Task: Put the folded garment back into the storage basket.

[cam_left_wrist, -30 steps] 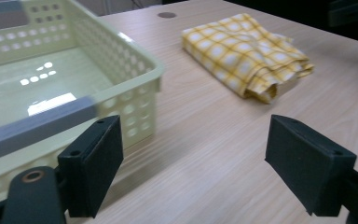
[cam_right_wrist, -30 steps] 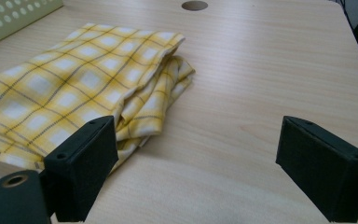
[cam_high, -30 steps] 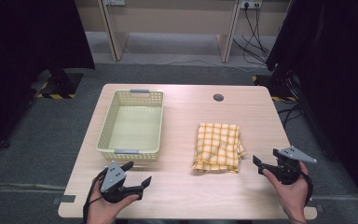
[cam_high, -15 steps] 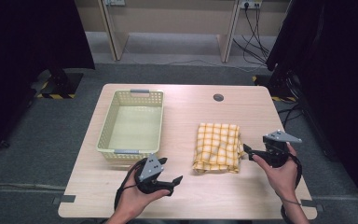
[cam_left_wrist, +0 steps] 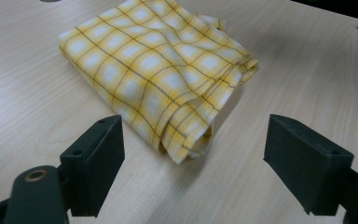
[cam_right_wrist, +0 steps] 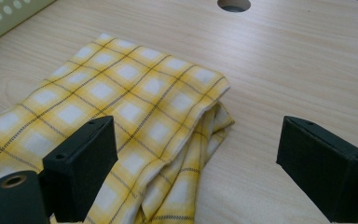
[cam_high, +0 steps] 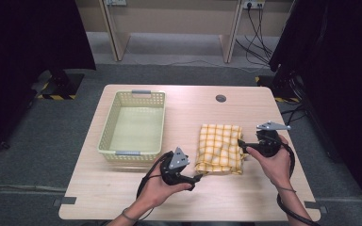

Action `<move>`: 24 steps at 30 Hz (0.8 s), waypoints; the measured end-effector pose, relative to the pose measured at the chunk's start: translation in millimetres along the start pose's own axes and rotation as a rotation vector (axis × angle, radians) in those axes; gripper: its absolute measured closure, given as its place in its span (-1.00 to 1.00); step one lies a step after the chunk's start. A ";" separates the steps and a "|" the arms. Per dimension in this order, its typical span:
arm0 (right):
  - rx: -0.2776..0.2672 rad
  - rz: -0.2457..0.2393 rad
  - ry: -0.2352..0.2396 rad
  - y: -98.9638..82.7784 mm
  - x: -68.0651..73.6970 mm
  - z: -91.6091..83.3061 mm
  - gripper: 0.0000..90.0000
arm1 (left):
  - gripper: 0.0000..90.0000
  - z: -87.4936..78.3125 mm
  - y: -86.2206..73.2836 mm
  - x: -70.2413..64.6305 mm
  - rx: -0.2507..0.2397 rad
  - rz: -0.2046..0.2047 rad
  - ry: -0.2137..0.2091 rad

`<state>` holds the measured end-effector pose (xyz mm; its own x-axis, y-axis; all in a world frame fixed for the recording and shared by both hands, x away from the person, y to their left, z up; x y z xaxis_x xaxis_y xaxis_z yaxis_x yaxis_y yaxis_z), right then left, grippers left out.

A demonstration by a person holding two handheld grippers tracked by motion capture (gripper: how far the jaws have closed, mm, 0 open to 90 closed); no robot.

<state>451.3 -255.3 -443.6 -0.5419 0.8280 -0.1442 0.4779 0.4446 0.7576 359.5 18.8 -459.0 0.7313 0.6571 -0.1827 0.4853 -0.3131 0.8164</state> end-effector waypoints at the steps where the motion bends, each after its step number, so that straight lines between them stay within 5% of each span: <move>1: 0.008 0.000 0.000 1.2 -0.1 2.4 -0.72 | -0.56 4.3 1.5 0.1 0.006 -0.003 0.000; 10: 0.066 0.023 0.006 10.2 -8.4 26.2 -0.72 | -0.56 40.8 12.9 -0.6 0.056 -0.026 0.025; 21: 0.178 0.076 0.007 6.8 -29.4 61.2 -0.71 | -0.54 75.9 11.6 13.7 0.119 -0.144 0.084; 24: 0.192 0.082 0.017 5.6 -29.7 66.0 -0.71 | -0.53 82.0 8.5 14.5 0.145 -0.145 0.097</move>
Point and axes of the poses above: each handheld gripper's, and its own axes: z roughly forward along the jaws, y roughly out of its top, x roughly to its left, the point moved 4 cm from there along z, roughly forward along the jaws, and after that the axes turned 11 degrees about -z, right-handed, at the moved point
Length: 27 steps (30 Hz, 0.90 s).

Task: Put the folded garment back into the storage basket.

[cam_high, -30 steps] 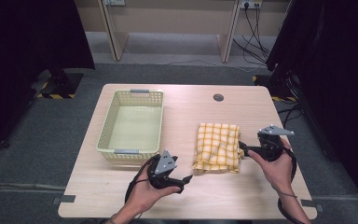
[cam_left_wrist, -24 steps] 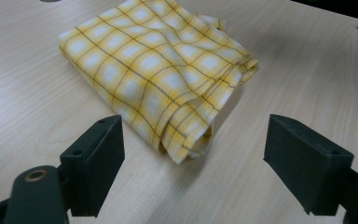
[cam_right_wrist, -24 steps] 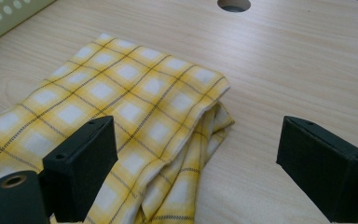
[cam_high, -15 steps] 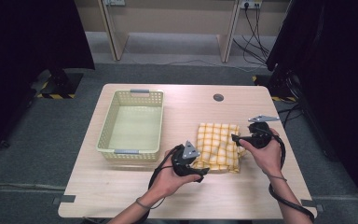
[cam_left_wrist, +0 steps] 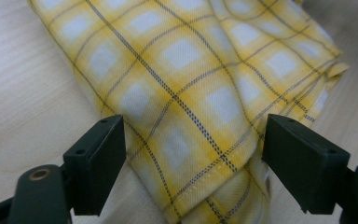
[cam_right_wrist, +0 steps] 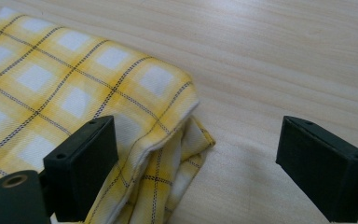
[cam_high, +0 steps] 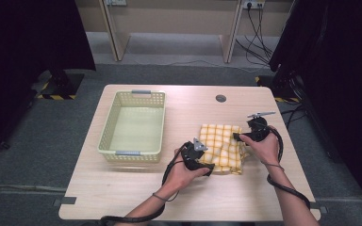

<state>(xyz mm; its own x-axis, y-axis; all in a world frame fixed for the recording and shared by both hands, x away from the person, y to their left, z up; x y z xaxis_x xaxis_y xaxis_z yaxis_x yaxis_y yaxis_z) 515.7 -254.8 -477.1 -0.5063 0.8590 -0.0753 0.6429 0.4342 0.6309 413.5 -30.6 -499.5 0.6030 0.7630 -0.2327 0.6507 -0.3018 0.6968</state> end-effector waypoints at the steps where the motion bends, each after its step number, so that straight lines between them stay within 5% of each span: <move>1: -0.002 -0.007 0.002 0.4 0.3 1.3 -0.70 | -0.52 1.6 -0.7 0.5 0.007 -0.005 0.001; 7: 0.022 -0.001 0.031 -1.3 3.5 10.4 -0.64 | -0.47 5.3 1.3 2.8 0.014 -0.002 0.011; 15: 0.011 0.006 0.053 -5.3 6.9 14.4 -0.46 | -0.29 10.5 5.7 2.9 0.009 0.054 0.032; 16: -0.019 -0.011 0.047 -6.8 9.8 13.8 -0.24 | -0.29 12.0 6.9 2.7 -0.002 0.061 0.040; 18: -0.044 -0.010 0.049 -8.1 13.7 12.7 -0.24 | -0.20 12.0 6.9 2.7 -0.002 0.061 0.040; 19: -0.044 -0.010 0.049 -8.1 13.7 12.7 -0.02 | -0.20 12.5 7.7 1.2 -0.005 0.061 0.039; 21: -0.053 0.000 0.069 -8.9 16.6 11.3 -0.02 | -0.08 12.5 7.7 1.2 -0.005 0.061 0.039; 22: -0.053 0.000 0.069 -8.9 16.6 11.3 0.17 | -0.08 12.6 7.8 -1.2 -0.010 0.061 0.034; 25: -0.068 0.017 0.080 -10.1 18.7 10.7 0.33 | 0.21 12.7 8.2 -3.1 -0.007 0.065 0.035; 27: -0.072 0.040 0.087 -10.7 20.0 9.9 0.46 | 0.21 12.8 9.1 -4.7 0.002 0.065 0.031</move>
Point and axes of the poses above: each handheld gripper's, and its own axes: z roughly forward along the jaws, y roughly out of its top, x roughly to its left, the point moved 4 cm from there along z, roughly forward along the jaws, and after that the axes turned 11 degrees about -z, right-handed, at the moved point
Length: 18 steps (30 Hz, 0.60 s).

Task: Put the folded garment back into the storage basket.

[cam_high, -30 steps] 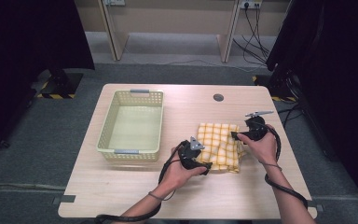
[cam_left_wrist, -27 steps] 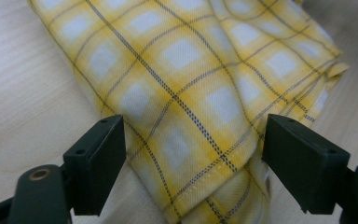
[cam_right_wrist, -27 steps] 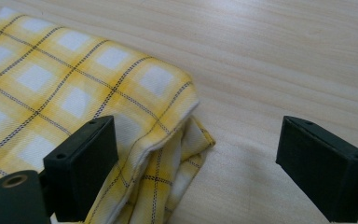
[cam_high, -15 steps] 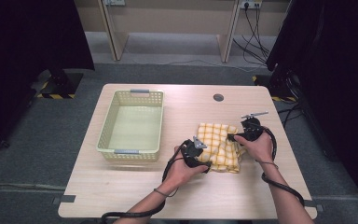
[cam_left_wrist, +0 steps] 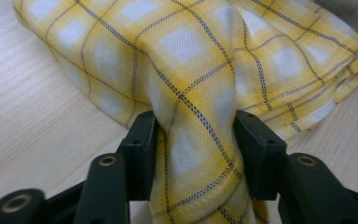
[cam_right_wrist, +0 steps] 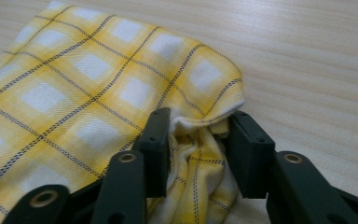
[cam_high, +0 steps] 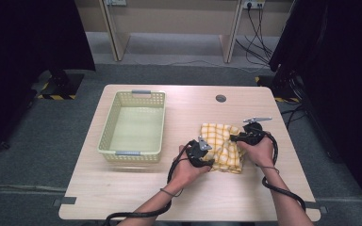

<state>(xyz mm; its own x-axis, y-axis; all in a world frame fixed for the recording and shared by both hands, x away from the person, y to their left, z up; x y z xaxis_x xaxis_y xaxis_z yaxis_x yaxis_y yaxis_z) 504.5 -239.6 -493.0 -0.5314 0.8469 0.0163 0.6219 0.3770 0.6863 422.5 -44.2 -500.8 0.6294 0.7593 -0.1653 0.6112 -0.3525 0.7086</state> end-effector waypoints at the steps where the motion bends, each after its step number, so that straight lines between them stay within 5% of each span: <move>1: 0.000 0.000 0.000 0.0 0.0 0.0 0.46 | 0.32 0.0 0.0 0.0 0.000 0.000 0.000; 11: -0.016 0.047 0.001 2.1 3.1 -5.5 0.68 | 0.61 -4.4 2.1 -5.6 -0.031 -0.008 -0.006; 18: -0.081 0.001 -0.019 15.8 15.7 -29.5 0.71 | 0.66 -29.0 10.8 -10.7 -0.086 0.037 0.000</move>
Point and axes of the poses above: each handheld gripper's, and its own axes: z roughly forward along the jaws, y roughly out of its top, x roughly to its left, the point moved 4 cm from there along z, roughly forward along the jaws, and after that the axes turned 11 degrees about -z, right-handed, at the moved point
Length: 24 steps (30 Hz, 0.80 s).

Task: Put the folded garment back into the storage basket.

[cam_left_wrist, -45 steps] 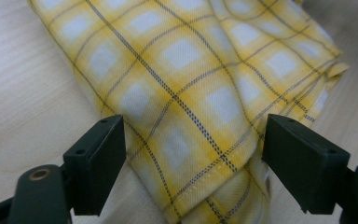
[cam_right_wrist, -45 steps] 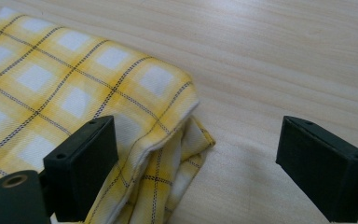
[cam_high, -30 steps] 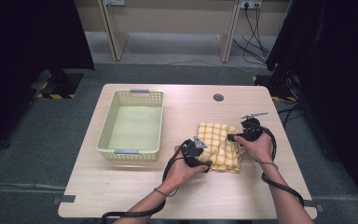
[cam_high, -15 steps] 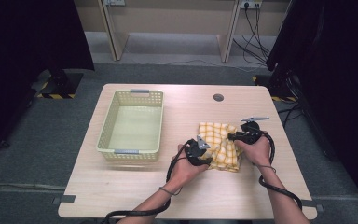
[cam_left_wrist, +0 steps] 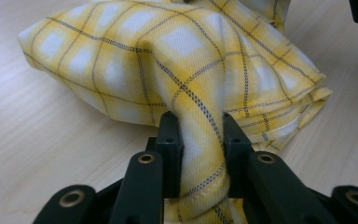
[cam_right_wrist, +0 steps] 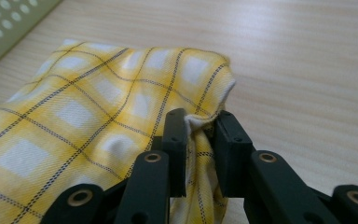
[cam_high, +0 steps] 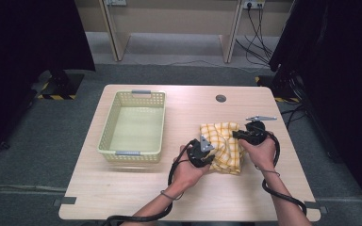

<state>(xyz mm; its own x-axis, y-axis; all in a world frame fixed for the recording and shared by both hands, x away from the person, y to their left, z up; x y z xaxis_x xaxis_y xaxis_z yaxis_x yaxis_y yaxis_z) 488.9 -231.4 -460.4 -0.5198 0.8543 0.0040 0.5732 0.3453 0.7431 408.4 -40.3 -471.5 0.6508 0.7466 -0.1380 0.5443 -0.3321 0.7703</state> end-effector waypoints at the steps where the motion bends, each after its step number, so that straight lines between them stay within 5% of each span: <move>1: -0.009 -0.006 -0.001 2.5 1.0 -2.4 0.71 | 0.66 -3.5 1.4 0.7 -0.008 0.001 0.002; 12: -0.121 -0.060 -0.022 42.0 18.0 -31.7 0.72 | 0.66 -35.0 20.5 6.8 -0.097 0.004 0.024; 24: -0.170 -0.093 -0.020 70.5 31.9 -41.0 0.72 | 0.67 -61.0 36.1 14.8 -0.140 0.030 0.059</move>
<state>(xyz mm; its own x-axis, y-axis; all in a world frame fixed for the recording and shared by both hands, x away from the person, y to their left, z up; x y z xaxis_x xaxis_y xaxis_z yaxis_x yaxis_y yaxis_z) 486.8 -195.7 -380.5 -0.5517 0.8300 -0.0822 0.4071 0.3539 0.8420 405.4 -6.0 -407.8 0.6314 0.7713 -0.0802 0.4431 -0.2740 0.8536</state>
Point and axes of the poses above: each handheld gripper's, and its own axes: z roughly forward along the jaws, y roughly out of its top, x roughly to its left, the point moved 4 cm from there along z, roughly forward along the jaws, and after that the axes turned 11 degrees about -z, right-handed, at the moved point
